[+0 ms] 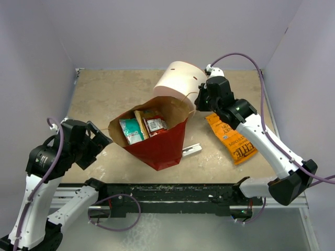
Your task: Take the snacks out of the paper bag
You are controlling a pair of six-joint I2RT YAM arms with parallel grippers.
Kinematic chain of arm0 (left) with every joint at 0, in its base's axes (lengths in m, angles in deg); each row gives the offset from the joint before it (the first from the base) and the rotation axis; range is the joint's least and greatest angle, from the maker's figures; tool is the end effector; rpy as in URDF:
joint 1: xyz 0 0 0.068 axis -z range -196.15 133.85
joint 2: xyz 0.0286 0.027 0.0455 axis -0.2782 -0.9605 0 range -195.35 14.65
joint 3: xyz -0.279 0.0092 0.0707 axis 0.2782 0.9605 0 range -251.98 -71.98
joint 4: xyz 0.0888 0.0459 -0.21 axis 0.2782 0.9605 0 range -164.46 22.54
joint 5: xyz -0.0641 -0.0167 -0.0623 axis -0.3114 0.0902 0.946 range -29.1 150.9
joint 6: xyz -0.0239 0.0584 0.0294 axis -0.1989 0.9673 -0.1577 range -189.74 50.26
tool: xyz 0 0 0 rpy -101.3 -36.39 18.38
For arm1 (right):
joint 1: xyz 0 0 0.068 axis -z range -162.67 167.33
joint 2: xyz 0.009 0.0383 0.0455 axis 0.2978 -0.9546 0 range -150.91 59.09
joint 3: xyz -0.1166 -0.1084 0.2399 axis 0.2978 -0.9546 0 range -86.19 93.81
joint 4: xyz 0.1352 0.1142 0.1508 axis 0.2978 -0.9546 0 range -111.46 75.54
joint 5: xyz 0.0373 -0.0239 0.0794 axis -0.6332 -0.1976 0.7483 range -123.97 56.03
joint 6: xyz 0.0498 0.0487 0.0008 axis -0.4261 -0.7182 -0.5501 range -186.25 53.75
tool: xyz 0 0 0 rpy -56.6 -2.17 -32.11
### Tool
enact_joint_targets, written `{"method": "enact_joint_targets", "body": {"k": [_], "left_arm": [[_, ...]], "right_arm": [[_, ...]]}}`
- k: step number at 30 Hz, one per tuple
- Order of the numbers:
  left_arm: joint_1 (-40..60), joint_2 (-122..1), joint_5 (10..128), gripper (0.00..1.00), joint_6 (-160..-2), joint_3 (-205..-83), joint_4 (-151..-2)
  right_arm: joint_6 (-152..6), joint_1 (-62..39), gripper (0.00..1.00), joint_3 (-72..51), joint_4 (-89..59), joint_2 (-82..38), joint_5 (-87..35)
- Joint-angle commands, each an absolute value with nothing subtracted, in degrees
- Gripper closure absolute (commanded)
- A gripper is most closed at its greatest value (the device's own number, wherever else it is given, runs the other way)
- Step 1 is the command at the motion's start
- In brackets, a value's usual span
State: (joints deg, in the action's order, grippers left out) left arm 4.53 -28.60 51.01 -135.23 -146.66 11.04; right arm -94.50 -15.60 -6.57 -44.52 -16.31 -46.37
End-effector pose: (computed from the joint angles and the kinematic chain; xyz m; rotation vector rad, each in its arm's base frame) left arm 0.0442 -0.0063 0.3627 -1.0341 2.3215 -0.4023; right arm 0.2373 0.1391 0.4032 0.0555 2.0403 0.4589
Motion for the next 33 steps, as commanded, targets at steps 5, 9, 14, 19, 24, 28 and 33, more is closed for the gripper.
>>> {"method": "enact_joint_targets", "body": {"k": [5, 9, 14, 19, 24, 28, 33], "left_arm": [[4.44, -29.89, 50.86, 0.02, -145.79, -140.64, 4.25], [4.47, -29.28, 48.10, 0.07, -145.79, -142.00, 5.75], [4.48, -27.20, 45.33, 0.08, -141.23, -142.78, 1.48], [4.47, -31.96, 39.37, 0.07, -138.86, -143.09, 1.51], [4.47, -32.98, 34.51, 0.24, -142.73, -139.25, -1.29], [4.43, -31.73, 34.37, 0.31, -146.30, -134.03, -4.23], [4.45, -32.62, 34.91, 0.45, -144.67, -130.05, -8.19]], "right_arm": [[-93.24, -14.89, 1.00, -7.20, -42.39, -14.97, -45.66], [-93.37, -14.92, 1.00, -8.38, -41.49, -14.16, -44.45], [-93.67, -14.93, 1.00, -8.45, -41.84, -14.37, -43.31], [-93.71, -14.91, 1.00, -8.55, -41.88, -13.74, -43.27], [-93.59, -14.84, 1.00, -8.03, -41.70, -13.16, -42.97], [-93.63, -14.92, 1.00, -7.72, -41.77, -13.05, -42.80], [-93.51, -14.93, 1.00, -6.89, -42.40, -13.29, -42.19]]}}
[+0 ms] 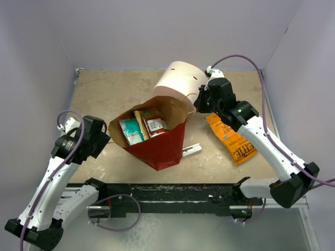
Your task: Take the snacks out of the paper bag
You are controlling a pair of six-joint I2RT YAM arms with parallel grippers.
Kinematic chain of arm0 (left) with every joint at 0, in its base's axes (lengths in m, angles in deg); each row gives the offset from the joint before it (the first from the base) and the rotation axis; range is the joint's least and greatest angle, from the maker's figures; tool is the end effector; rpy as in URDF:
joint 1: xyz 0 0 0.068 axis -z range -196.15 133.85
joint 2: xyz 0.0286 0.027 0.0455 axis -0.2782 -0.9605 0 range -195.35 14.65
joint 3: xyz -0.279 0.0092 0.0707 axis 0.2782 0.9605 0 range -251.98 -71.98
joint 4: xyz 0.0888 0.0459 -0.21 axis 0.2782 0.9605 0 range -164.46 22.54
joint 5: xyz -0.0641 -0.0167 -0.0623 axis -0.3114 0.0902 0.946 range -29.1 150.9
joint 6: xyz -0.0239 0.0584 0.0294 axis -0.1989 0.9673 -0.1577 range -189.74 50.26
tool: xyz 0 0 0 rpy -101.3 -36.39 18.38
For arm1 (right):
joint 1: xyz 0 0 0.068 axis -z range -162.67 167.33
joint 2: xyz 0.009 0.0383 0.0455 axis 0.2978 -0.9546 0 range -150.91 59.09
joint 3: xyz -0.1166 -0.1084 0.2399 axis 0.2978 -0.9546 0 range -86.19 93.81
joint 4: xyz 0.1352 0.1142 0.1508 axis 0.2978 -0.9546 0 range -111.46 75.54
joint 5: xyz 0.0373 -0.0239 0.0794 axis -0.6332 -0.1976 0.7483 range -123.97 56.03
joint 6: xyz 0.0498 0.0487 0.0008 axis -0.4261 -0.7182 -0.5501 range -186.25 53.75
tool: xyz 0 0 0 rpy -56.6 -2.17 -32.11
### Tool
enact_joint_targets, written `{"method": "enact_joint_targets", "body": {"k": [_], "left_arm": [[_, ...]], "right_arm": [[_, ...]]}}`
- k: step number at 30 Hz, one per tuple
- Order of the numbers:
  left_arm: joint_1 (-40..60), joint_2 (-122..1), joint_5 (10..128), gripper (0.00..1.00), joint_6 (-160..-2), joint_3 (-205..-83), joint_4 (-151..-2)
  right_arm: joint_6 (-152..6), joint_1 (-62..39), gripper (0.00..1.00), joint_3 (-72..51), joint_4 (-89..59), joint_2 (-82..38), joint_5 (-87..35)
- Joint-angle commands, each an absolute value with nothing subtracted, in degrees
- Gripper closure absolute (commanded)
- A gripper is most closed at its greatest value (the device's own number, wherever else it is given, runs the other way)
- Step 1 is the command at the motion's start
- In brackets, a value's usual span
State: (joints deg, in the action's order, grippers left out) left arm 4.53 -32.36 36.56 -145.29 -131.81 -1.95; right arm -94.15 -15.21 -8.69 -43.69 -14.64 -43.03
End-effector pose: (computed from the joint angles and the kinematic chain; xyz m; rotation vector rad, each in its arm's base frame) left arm 0.0905 -0.0092 0.3156 -1.2698 2.1321 -0.1430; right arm 0.2311 0.1368 0.3999 0.0195 2.0469 0.5096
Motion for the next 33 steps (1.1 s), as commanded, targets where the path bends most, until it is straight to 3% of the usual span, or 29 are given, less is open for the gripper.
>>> {"method": "enact_joint_targets", "body": {"k": [1, 6, 10, 18, 33], "left_arm": [[4.45, -32.64, 34.29, 0.52, -143.06, -130.07, -9.79], [4.48, -33.46, 32.54, 0.86, -134.99, -131.98, -16.57], [4.42, -34.86, 29.99, 0.99, -130.78, -138.33, -14.92], [4.45, -35.47, 27.37, 1.00, -119.31, -148.19, -16.15], [4.46, -37.74, 39.12, 1.00, -103.93, -157.04, -29.72]], "right_arm": [[-93.50, -14.88, 1.00, -7.00, -42.48, -13.21, -42.04], [-92.78, -14.93, 1.00, -7.06, -42.41, -13.19, -38.70], [-90.52, -14.98, 1.00, -6.55, -42.02, -13.16, -34.16], [-87.33, -15.05, 1.00, -6.17, -37.00, -13.82, -23.21], [-93.64, -17.08, 1.00, -6.78, -30.43, -18.56, -11.77]]}}
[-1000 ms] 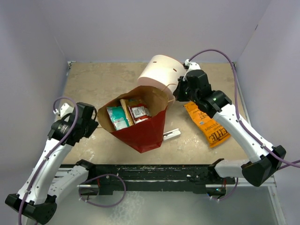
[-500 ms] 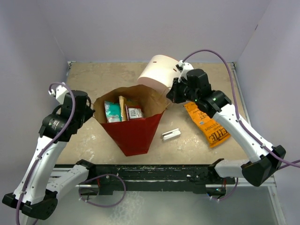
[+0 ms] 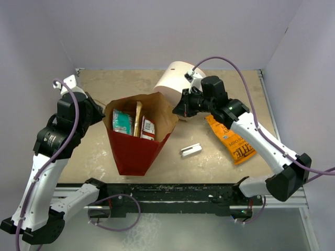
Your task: Take the snacks out of the paper bag
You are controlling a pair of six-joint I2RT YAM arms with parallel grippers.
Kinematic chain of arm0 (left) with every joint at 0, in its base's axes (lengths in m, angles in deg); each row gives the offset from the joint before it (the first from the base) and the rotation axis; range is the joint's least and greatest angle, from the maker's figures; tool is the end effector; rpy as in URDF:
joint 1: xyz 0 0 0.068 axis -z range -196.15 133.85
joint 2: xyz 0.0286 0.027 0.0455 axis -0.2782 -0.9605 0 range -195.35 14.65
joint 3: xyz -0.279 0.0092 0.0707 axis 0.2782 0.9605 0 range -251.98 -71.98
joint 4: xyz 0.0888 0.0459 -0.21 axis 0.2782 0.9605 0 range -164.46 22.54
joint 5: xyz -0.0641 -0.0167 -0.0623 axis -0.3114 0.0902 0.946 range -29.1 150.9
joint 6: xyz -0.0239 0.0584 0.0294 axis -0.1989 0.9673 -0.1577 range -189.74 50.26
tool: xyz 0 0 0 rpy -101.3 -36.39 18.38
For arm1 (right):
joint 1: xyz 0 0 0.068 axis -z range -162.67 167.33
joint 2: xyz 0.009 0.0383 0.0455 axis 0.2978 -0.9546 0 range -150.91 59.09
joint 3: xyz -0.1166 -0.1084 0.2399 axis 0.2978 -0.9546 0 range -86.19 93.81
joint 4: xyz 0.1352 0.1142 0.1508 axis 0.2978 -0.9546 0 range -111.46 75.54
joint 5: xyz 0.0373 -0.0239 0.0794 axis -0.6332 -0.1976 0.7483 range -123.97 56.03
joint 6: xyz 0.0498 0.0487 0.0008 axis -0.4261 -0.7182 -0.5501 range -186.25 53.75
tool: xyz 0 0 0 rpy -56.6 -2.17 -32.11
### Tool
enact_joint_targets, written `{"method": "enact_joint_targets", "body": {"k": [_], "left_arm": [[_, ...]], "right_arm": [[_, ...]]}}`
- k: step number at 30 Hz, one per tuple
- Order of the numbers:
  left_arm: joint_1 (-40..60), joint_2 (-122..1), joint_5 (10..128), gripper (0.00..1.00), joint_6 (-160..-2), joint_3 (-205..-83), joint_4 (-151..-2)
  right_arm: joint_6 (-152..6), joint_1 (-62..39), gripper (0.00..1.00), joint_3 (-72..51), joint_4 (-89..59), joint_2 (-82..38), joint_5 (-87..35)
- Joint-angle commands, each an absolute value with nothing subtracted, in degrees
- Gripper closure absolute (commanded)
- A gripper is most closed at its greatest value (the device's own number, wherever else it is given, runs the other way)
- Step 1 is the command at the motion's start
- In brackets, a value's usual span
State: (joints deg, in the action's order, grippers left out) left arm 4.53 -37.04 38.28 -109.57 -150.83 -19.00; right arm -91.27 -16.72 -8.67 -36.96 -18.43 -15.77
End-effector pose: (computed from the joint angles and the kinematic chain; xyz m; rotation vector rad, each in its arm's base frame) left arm 0.1206 -0.0223 0.4241 -0.5736 1.9507 -0.2589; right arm 0.2317 0.1778 0.3975 -0.3828 2.0413 0.9678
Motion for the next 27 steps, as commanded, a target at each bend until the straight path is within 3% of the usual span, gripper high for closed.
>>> {"method": "enact_joint_targets", "body": {"k": [1, 7, 19, 22, 27], "left_arm": [[4.45, -38.28, 39.22, 1.00, -102.87, -157.71, -29.79], [4.49, -39.78, 40.01, 1.00, -99.22, -160.08, -30.16], [4.49, -33.54, 43.18, 1.00, -100.99, -154.94, -25.42], [4.50, -32.72, 43.04, 1.00, -101.36, -154.63, -23.25], [4.44, -31.65, 42.64, 1.00, -102.90, -153.47, -22.29]], "right_arm": [[-94.10, -17.31, 1.00, -6.10, -30.18, -19.20, -11.40], [-94.47, -18.70, 1.00, -4.29, -31.06, -20.75, -11.27], [-93.85, -18.71, 0.96, -13.73, -38.37, -13.17, -18.01], [-92.86, -18.71, 0.88, -12.94, -39.86, -12.14, -23.13], [-89.51, -18.71, 0.61, -7.67, -44.42, -13.61, -28.81]]}}
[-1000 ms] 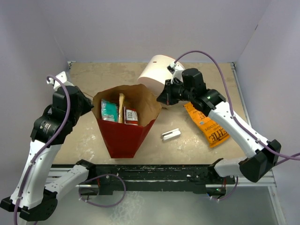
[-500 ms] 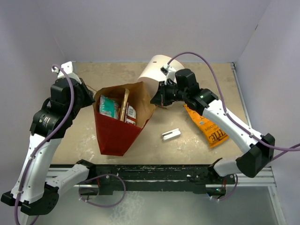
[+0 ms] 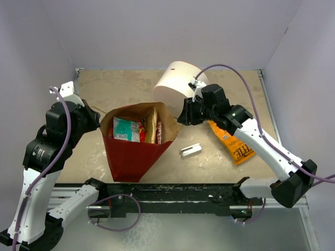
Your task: Take the snacks out of the paper bag
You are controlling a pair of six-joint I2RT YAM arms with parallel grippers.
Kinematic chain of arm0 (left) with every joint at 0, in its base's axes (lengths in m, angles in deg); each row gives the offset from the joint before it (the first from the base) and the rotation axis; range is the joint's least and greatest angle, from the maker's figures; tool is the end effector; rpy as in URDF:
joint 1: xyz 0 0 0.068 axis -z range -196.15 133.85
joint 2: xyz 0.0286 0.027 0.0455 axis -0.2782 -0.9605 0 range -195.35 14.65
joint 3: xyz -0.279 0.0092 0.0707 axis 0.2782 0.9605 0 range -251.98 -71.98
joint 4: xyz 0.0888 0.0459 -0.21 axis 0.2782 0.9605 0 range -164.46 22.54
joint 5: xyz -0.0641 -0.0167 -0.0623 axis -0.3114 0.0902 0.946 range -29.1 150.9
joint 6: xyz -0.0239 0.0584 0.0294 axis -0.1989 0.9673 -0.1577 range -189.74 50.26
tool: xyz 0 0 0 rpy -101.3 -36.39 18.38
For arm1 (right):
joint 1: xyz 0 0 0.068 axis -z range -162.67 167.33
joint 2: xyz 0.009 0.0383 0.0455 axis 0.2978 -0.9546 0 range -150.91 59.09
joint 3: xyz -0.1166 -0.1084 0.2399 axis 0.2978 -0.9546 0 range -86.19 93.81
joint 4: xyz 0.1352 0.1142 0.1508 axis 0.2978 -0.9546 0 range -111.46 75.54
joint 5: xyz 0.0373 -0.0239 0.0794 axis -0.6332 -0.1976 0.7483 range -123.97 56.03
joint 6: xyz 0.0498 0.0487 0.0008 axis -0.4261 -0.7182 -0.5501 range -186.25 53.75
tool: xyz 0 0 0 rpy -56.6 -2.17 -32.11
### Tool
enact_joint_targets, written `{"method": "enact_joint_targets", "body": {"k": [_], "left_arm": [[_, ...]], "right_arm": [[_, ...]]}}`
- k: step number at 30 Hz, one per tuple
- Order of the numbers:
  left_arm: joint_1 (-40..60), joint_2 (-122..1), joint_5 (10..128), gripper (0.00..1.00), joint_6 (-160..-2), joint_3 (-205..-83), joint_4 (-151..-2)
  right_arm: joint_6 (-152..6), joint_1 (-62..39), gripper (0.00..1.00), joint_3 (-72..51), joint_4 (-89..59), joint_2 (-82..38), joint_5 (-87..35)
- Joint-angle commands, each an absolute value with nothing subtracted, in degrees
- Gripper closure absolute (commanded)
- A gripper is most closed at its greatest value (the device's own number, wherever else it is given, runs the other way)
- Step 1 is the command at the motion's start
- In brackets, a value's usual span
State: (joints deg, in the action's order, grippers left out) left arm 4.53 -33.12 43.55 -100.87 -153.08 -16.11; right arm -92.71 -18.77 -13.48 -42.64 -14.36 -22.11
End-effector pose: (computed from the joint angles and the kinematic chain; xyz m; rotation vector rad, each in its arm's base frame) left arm 0.0937 -0.0173 0.4340 -0.3733 1.9619 -0.2803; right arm 0.2099 0.1674 0.3761 -0.3165 2.1628 0.8618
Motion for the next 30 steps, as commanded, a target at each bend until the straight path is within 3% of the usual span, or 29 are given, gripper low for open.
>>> {"method": "enact_joint_targets", "body": {"k": [1, 7, 11, 15, 20, 30], "left_arm": [[4.45, -31.53, 42.76, 1.00, -103.05, -153.26, -22.32], [4.50, -31.65, 41.60, 1.00, -104.89, -153.12, -20.30], [4.47, -32.27, 38.59, 1.00, -108.54, -153.06, -15.44], [4.50, -32.39, 38.78, 1.00, -110.40, -152.57, -14.00], [4.48, -32.33, 40.92, 1.00, -112.14, -151.91, -14.97], [4.43, -31.57, 42.67, 1.00, -114.71, -150.65, -12.13]], "right_arm": [[-88.87, -18.71, 0.56, -6.57, -45.19, -13.94, -29.68], [-84.99, -18.70, 0.26, 2.43, -51.66, -16.03, -35.94], [-82.69, -18.90, 0.20, 7.53, -53.09, -17.66, -35.99], [-86.31, -23.90, 0.21, 7.08, -50.77, -19.99, -32.31], [-94.63, -28.82, 0.34, 4.17, -45.57, -26.30, -24.46], [-106.45, -30.11, 0.51, 0.17, -42.96, -31.26, -27.97]]}}
